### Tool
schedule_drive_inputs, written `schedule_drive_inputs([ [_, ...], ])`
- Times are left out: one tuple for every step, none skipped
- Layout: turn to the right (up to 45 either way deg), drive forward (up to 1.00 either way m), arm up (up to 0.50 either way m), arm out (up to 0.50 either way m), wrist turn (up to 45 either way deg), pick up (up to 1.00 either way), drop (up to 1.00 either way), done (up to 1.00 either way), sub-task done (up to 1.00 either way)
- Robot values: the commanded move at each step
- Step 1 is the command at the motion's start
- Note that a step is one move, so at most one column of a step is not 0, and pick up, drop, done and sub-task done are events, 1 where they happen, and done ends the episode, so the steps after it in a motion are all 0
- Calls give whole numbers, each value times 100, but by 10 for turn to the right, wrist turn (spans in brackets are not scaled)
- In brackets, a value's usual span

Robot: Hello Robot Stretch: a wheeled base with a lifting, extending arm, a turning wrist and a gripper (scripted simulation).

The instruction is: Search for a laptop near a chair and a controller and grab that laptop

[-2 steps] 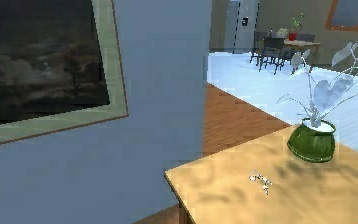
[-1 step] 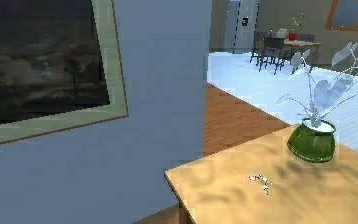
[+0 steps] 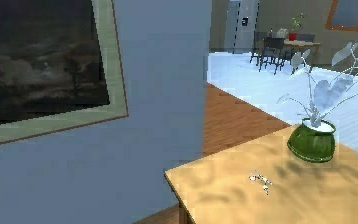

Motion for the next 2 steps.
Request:
schedule_drive_inputs([
  [0,0,0,0,0,100,0,0,0],
  [0,0,10,0,0,0,0,0,0],
])
